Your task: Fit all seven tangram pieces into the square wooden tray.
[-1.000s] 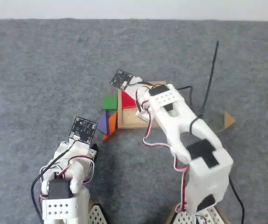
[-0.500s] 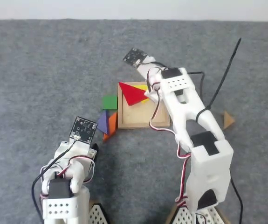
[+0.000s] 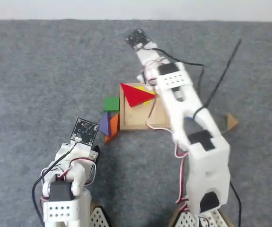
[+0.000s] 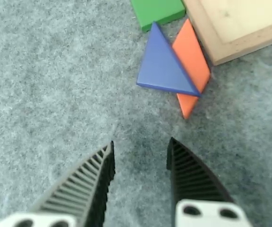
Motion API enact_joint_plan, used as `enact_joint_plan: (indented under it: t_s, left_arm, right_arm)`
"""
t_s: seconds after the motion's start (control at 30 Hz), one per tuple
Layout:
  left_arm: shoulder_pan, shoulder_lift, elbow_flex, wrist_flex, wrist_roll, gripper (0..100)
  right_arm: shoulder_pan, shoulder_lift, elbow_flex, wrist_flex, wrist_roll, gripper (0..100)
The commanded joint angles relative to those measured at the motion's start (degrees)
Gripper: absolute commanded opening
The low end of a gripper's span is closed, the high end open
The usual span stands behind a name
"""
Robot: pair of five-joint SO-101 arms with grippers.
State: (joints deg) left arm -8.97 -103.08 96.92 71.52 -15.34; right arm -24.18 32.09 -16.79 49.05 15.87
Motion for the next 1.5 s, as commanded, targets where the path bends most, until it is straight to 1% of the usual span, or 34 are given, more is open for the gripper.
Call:
enact_joint_plan:
  t_s: [0.0, 0.07, 0.1, 0.23, 0.37, 0.57, 0.9, 1.03, 1.2, 1.47]
  left_arm:
    - [-0.35, -0.70, -0.48, 0.44, -0.44, 17]
    - [-0.35, -0.70, -0.48, 0.44, -0.44, 17]
    - [-0.35, -0.70, -0.48, 0.44, -0.44, 17]
    - [-0.35, -0.70, -0.48, 0.44, -0.44, 17]
    - [-0.35, -0.70, -0.48, 0.44, -0.44, 17]
    - [-0.35, -0.70, -0.48, 0.44, -0.44, 17]
    - [-0.35, -0.70, -0.48, 0.44, -0.44, 17]
    - [-0.35, -0.70, -0.48, 0.44, -0.44, 17]
    - [-0.35, -0.70, -0.48, 0.44, -0.44, 17]
    - [-0.35, -0.70, -0.48, 0.44, -0.44, 17]
  right_arm:
    - [-1.63, 4.09, -7.65, -3.12, -10.55, 15.8]
    - [-2.24, 7.87, -12.22, -3.91, -14.77, 16.9]
    - [-2.42, 9.71, -14.42, -4.00, -15.74, 17.0]
    - [-4.09, 17.10, -22.59, -3.74, -16.35, 16.9]
    - [-5.76, 21.76, -26.90, -3.74, -16.35, 16.7]
    - [-6.55, 21.93, -27.52, -1.63, -16.44, 16.6]
    - [-7.78, 19.38, -27.52, 5.85, -16.00, 16.5]
    - [-7.96, 19.21, -27.25, 6.73, -15.91, 16.5]
    - [-7.96, 19.03, -27.16, 8.66, -11.87, 16.5]
    - [-9.19, 18.95, -27.16, 9.27, -11.52, 16.5]
